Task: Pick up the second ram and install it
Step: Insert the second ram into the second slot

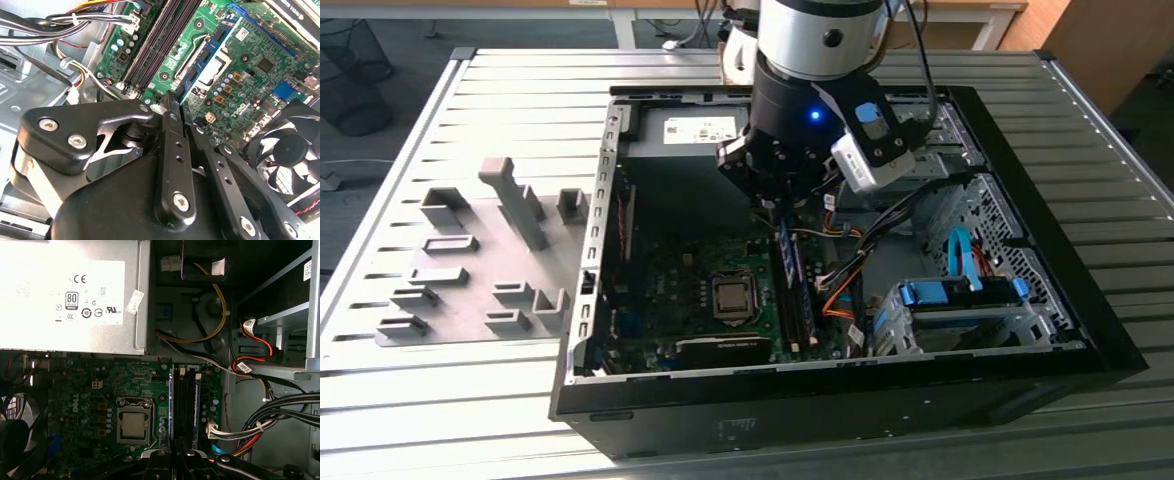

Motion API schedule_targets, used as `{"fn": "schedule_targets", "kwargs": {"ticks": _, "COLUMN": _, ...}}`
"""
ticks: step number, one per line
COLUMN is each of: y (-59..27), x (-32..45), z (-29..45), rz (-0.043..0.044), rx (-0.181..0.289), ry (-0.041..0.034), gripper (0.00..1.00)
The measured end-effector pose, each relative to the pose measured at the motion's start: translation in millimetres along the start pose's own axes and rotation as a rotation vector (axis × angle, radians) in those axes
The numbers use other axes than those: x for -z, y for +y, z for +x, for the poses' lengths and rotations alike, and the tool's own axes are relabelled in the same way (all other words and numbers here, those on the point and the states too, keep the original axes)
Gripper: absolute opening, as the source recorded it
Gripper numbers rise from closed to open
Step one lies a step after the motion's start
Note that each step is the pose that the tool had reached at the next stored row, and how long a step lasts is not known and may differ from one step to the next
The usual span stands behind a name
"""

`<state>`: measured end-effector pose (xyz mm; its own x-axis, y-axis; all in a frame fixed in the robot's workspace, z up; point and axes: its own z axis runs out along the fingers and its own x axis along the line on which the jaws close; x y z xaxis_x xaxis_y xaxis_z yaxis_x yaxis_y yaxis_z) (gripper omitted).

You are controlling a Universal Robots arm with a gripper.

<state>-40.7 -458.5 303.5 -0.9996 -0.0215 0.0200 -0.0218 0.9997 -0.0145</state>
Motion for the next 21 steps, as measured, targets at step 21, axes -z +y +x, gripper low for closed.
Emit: {"fn": "schedule_targets", "kwargs": {"ticks": 21, "y": 0.2, "x": -13.3, "z": -0.3, "rz": 0.0008, "rx": 0.000, "ry": 0.0002, "gripper": 0.14}}
